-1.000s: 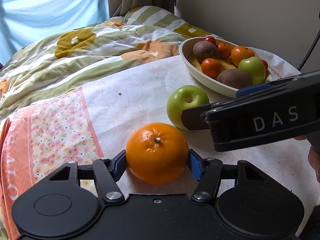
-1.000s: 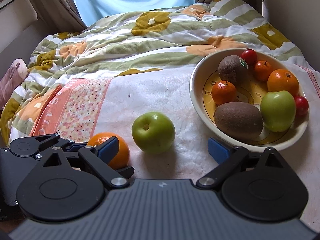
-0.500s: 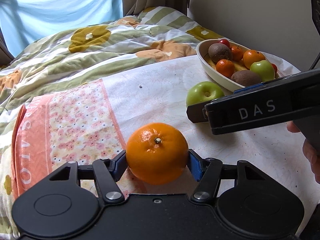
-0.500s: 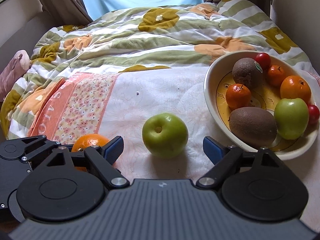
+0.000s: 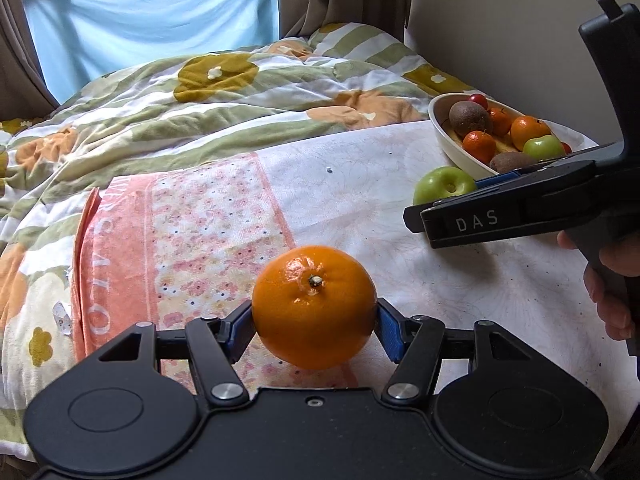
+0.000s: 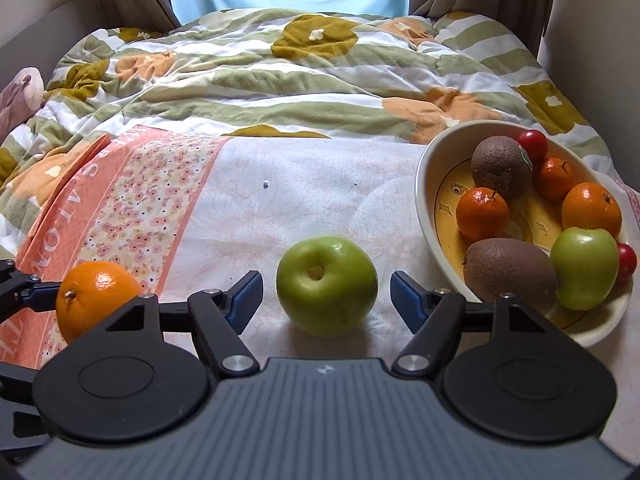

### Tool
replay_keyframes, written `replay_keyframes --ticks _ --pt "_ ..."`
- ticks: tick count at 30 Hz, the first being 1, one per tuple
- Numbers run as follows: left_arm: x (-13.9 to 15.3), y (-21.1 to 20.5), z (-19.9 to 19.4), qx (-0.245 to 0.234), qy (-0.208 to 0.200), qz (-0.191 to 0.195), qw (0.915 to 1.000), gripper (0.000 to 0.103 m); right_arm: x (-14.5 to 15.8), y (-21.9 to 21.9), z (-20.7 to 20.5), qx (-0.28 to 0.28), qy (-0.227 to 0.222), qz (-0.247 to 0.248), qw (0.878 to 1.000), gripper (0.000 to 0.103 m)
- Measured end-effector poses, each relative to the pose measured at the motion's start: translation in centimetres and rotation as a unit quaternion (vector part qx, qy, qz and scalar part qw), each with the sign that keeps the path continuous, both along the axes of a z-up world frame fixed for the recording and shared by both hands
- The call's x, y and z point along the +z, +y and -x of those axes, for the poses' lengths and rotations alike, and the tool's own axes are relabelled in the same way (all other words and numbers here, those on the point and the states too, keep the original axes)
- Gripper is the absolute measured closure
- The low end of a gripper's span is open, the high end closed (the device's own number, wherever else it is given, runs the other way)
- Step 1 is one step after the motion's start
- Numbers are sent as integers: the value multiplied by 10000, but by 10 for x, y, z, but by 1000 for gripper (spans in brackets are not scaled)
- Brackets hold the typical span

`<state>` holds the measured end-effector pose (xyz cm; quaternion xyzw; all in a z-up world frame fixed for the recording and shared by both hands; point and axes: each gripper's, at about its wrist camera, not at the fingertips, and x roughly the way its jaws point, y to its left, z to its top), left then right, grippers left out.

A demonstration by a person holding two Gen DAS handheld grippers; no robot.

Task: Organize fruits
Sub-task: 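Grasp the green apple with the right tool while the left tool lifts the mandarin, then lower the mandarin into the bowl and open the left tool while the right tool carries the apple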

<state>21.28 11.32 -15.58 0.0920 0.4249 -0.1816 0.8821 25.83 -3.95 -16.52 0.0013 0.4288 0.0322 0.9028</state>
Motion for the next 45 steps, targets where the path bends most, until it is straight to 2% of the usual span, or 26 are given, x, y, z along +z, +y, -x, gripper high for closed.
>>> replay_keyframes --ticks 3,7,11,23,27,33,39,45 --pt "2 3 4 31 -35 -6 10000 36 -4 2 0 36 -26 65 10000 33" --pt "7 6 8 69 -80 2 9999 37 -4 6 3 134 -71 194 9997 34" --pt "15 9 13 133 -165 8 9998 37 1 3 10 87 -65 40 9999 34" --pt "66 -10 40 38 -524 240 9983 37 70 -26 62 -85 -380 -196 9990 34" --pt "82 -25 46 -81 -627 426 9971 37 93 -49 79 -200 -471 -217 9985 34" --pt "100 -60 49 -240 -777 495 9955 37 114 -95 92 -340 -576 -260 9974 34" --pt "111 -106 37 -213 -890 507 9945 37 121 -145 83 -250 -663 -307 9970 34" --pt "107 -153 11 -113 -820 521 9952 37 119 -188 59 -38 -678 -370 9970 34"
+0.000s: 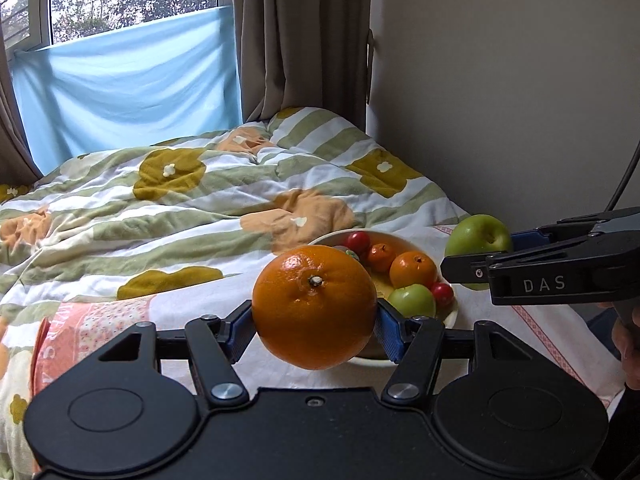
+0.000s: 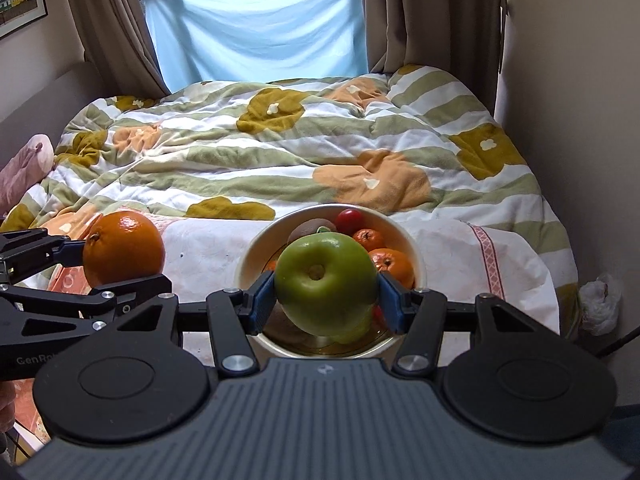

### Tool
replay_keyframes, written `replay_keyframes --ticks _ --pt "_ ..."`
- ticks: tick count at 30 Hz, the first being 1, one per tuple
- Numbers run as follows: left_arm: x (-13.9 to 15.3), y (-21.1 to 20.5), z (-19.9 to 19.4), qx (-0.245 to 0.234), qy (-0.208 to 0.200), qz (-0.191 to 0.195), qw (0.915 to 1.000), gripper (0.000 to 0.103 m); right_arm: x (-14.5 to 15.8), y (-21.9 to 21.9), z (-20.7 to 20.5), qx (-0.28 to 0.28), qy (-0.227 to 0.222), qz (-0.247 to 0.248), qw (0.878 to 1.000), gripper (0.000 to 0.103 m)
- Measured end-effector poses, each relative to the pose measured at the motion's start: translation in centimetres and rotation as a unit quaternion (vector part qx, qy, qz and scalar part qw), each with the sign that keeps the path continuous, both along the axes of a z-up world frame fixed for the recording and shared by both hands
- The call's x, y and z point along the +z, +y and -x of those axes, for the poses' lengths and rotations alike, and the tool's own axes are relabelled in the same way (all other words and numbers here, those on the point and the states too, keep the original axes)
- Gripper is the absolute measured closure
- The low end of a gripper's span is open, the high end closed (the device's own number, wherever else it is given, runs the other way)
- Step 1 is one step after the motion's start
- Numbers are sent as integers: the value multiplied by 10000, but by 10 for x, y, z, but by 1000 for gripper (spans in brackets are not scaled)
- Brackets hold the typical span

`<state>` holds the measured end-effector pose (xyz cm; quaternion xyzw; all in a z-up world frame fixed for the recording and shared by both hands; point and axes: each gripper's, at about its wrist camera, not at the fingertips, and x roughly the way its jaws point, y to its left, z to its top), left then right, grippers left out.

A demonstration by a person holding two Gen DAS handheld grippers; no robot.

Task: Organize fruits
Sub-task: 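Lower the mandarin into the bowl and open the left tool while the right tool carries the apple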

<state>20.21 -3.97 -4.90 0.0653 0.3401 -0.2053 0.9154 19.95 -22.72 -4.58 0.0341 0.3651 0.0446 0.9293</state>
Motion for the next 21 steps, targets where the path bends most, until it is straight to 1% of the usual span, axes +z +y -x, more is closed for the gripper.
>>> replay_keyframes --ticks 3,10,15,21 --pt "-8 -22 -15 40 46 -51 10000 37 -4 -19 -18 139 32 -17 9999 34" --pt "-40 -64 -52 129 253 -319 9991 37 -26 -48 -55 446 197 -57 9988 34" --pt "-64 -82 -71 177 398 -515 9977 37 -42 -60 -74 635 244 -209 9975 34" --pt "-75 -93 -79 165 472 -673 9965 36 -49 -67 -88 756 261 -246 9965 34"
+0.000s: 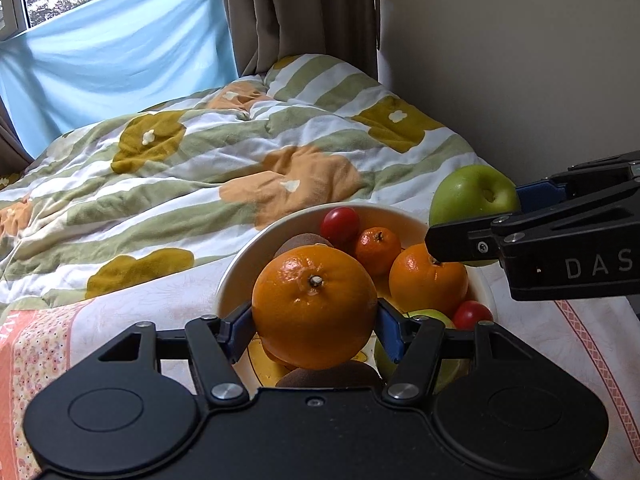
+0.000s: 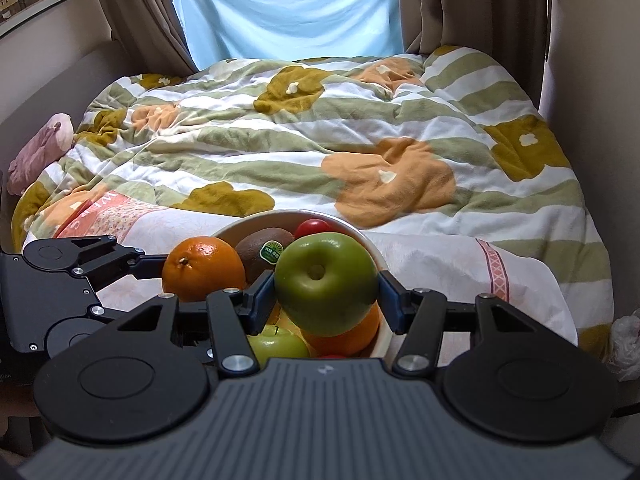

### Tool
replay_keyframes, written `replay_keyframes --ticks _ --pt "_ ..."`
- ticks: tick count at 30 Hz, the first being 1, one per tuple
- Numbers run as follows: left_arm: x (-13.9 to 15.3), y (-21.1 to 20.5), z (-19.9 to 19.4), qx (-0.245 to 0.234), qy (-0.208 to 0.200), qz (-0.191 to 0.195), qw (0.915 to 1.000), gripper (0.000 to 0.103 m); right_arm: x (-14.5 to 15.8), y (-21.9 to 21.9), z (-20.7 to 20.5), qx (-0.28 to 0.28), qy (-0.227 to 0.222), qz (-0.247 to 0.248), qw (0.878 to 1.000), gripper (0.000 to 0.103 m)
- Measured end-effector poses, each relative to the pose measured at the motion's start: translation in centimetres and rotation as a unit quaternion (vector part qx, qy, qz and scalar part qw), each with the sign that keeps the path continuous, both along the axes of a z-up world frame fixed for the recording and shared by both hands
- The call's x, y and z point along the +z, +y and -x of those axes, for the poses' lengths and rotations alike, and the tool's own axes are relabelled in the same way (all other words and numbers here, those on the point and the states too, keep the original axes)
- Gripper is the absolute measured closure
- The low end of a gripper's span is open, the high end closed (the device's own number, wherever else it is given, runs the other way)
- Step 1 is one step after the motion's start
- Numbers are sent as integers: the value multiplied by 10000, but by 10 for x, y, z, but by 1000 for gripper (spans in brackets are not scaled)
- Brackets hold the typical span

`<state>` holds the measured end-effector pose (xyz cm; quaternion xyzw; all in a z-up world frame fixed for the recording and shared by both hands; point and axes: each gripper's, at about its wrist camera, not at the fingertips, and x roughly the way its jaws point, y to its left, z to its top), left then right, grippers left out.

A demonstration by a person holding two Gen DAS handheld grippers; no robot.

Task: Organize fruits
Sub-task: 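Lower the mandarin into the bowl and open the left tool while the right tool carries the apple, then lower the green apple into the bowl and open the right tool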

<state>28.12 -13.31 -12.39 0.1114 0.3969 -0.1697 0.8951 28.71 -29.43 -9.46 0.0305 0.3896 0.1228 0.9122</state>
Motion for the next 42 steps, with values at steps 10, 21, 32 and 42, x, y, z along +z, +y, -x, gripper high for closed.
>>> replay_keyframes --ticks 10,21,32,42 --pt "15 7 16 149 -181 -31 9997 5 -1 -1 -8 141 17 -28 9999 34" --pt "26 39 34 628 -121 43 9979 5 -8 11 -26 355 10 -82 9993 34" --pt "21 43 34 731 -68 -13 9973 5 -20 9 -38 600 28 -572 9966 24" --pt "20 45 36 926 -74 -10 9957 5 -22 12 -41 770 -27 -561 9955 10"
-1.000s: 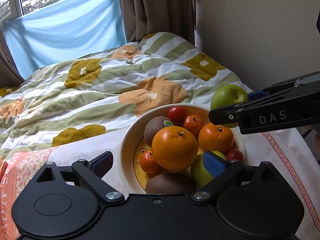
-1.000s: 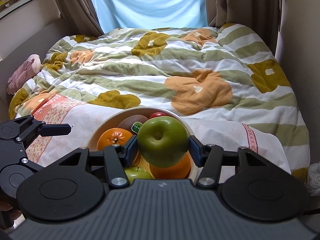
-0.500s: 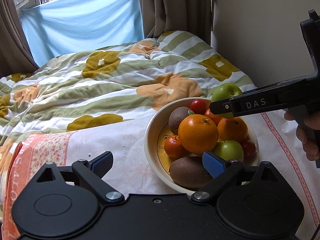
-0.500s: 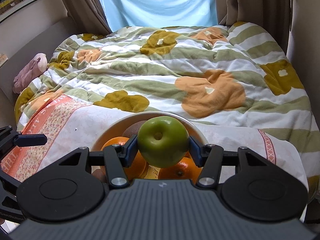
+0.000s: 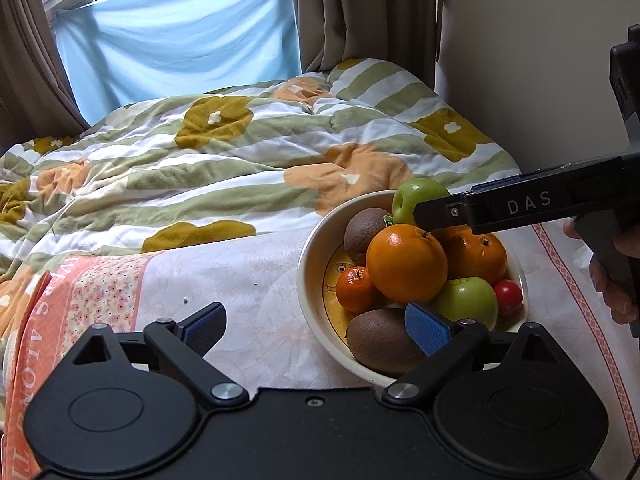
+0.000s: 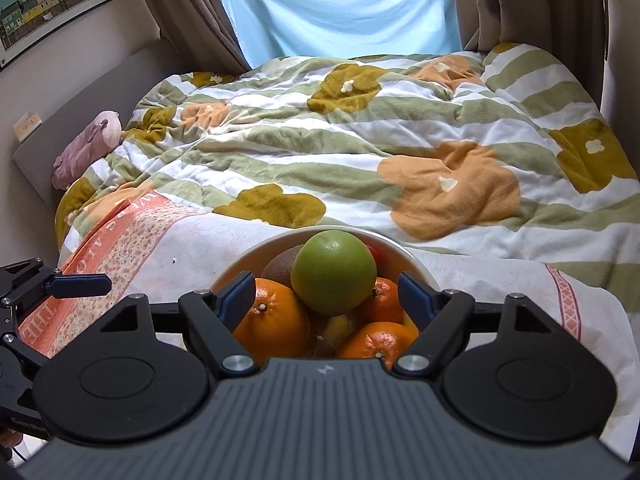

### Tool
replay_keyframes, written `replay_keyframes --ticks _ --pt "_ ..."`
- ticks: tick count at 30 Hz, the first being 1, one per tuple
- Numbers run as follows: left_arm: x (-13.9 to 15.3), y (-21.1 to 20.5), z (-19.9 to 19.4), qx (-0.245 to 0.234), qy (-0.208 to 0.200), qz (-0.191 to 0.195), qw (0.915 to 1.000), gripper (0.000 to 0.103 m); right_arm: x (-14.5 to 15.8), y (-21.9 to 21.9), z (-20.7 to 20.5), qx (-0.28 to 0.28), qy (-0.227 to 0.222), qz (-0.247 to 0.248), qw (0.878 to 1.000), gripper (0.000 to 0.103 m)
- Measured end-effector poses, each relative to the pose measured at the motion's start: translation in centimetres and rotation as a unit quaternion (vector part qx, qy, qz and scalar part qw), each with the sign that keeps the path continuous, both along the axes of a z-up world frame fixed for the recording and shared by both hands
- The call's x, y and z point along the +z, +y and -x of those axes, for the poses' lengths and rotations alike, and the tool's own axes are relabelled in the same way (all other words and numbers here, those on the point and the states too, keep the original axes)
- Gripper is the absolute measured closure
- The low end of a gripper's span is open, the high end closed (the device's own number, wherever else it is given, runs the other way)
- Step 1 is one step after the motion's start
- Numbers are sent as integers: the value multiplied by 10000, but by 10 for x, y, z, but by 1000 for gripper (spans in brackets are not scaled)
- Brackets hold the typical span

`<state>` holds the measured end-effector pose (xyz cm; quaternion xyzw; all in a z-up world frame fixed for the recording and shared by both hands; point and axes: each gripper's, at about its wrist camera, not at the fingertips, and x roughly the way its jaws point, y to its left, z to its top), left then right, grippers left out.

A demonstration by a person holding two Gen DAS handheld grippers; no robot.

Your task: Organize fruits

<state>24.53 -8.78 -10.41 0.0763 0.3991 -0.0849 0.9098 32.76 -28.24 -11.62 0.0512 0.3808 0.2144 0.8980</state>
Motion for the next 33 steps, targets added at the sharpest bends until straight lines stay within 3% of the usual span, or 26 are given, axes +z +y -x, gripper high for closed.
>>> replay_keyframes --ticks 5,10,16,22,33 --pt "9 3 7 73 -97 19 9999 5 14 0 11 -46 -99 78 9999 10" --pt "35 10 26 78 -421 78 9991 5 49 2 41 -237 -372 242 9987 10" --pt "72 27 63 96 -869 266 9958 5 91 9 97 -562 -721 390 9951 0" --pt "104 50 104 141 -1156 396 9924 5 124 25 163 -1042 -938 624 9882 0" --pt "125 82 168 350 -1274 385 9905 0 139 49 262 -1853 -776 973 9748 0"
